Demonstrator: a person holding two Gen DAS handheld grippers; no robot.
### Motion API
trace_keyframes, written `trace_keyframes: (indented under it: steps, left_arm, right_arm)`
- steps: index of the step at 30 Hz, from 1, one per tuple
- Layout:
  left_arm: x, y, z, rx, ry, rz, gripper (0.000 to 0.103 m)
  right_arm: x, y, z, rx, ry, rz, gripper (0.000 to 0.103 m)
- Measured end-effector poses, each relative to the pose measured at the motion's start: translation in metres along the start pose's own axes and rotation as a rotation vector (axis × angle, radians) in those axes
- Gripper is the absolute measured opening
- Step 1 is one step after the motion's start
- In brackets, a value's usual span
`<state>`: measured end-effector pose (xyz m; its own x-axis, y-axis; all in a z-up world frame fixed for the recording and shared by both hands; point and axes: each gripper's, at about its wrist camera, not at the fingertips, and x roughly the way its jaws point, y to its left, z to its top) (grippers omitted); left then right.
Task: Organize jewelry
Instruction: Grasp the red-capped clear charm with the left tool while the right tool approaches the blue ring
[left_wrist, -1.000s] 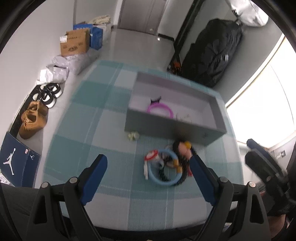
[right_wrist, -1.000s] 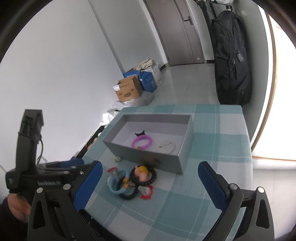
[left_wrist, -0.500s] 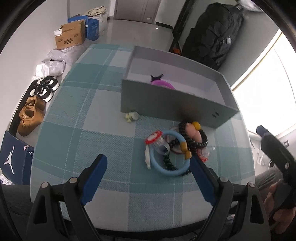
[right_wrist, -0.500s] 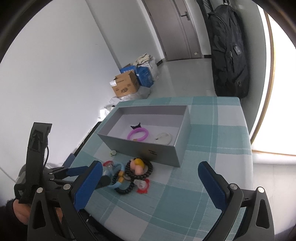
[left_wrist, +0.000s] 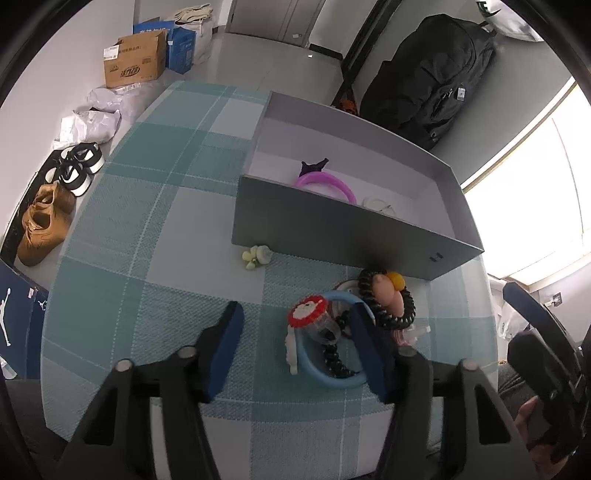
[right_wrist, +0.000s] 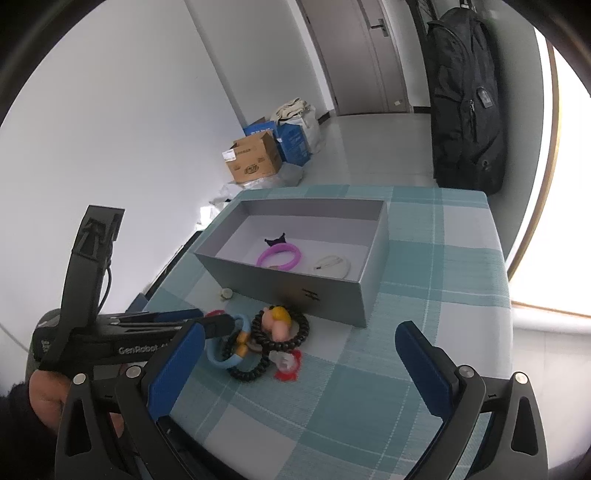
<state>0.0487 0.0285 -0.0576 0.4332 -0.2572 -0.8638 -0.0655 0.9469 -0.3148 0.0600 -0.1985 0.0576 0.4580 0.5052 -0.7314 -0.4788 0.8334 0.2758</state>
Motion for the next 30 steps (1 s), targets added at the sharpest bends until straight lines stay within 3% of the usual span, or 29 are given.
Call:
trace_keyframes:
  steps: [4, 5, 8, 15, 19, 30]
  left_arm:
    - [0.0, -0.003, 0.002, 0.016, 0.003, -0.005, 0.029]
    - [0.0, -0.003, 0.002, 0.017, 0.004, -0.01, 0.02]
    - [-0.001, -0.002, 0.003, 0.015, -0.007, -0.012, 0.015]
    - [-0.008, 0.007, 0.006, -0.03, -0.016, -0.073, 0.015]
    - [-0.012, 0.018, 0.008, -0.103, -0.015, -0.151, 0.015]
    - [-0.048, 0.026, 0.017, -0.155, -0.109, -0.231, 0.015]
  right_arm:
    - [0.001, 0.001, -0.001, -0.007, 0.005, 0.0, 0.103]
    - [0.001, 0.001, -0.001, -0.009, 0.005, -0.001, 0.103]
    - [0.002, 0.002, -0.001, -0.016, 0.009, -0.008, 0.103]
    - [0.003, 0.003, -0.002, -0.022, 0.016, -0.01, 0.103]
    - [0.005, 0.005, -0.003, -0.028, 0.028, 0.002, 0.103]
    - [0.026, 0.046, -0.011, -0.14, 0.1, 0.083, 0.101]
